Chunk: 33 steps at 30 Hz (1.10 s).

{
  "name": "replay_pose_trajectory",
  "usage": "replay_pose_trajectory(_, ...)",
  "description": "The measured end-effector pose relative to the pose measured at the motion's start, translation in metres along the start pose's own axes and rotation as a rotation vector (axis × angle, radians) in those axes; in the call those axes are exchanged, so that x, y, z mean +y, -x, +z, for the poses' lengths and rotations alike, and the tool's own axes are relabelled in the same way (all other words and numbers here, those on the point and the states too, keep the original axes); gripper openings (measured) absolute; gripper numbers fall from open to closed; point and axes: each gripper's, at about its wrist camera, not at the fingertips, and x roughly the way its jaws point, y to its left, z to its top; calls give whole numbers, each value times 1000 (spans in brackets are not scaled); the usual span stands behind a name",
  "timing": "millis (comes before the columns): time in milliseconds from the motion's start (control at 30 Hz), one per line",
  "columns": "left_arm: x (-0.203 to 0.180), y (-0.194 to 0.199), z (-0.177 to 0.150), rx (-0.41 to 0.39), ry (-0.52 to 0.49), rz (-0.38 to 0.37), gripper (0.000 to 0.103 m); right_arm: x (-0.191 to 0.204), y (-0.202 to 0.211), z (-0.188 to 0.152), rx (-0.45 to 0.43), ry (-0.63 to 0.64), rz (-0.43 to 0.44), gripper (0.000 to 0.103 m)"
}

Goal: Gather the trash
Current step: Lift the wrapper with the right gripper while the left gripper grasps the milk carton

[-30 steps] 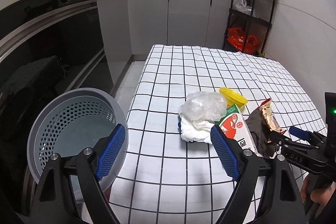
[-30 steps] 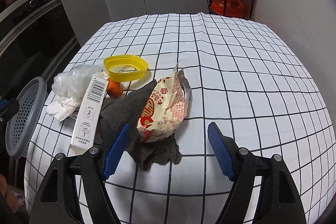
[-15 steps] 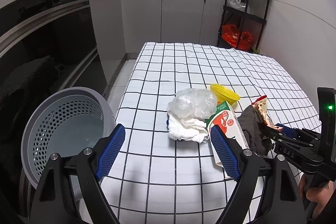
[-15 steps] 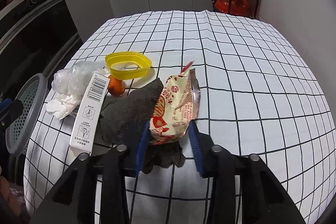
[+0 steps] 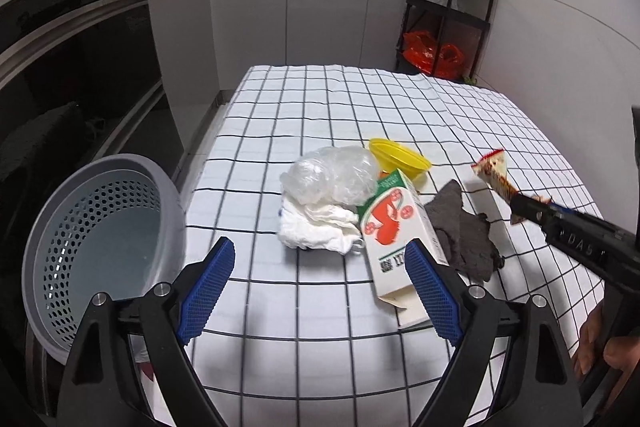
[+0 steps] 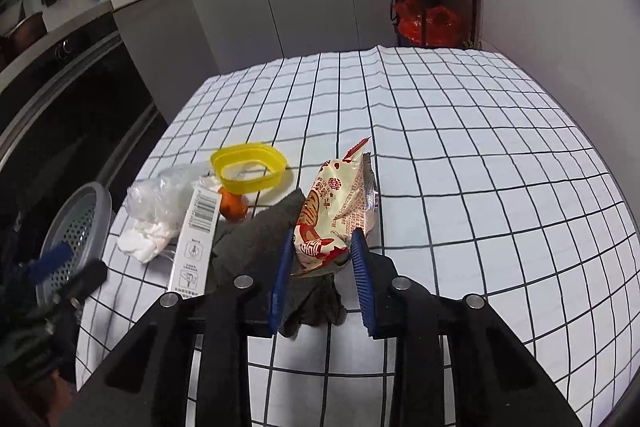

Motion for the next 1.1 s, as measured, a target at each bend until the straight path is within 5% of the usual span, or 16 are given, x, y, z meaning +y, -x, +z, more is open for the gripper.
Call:
replay_pose_trajectory(467, -48, -29, -12, 62, -43, -54, 90, -10, 18, 14, -48, -61, 36, 29)
replay_pose_trajectory(1000, -42, -71, -13, 156, 37, -45, 90, -18, 27, 16, -60, -63, 66, 29)
replay_pose_trajectory(1100, -41, -72, -12, 154, 47, -62, 82, -19, 27, 15, -60, -63, 64, 29)
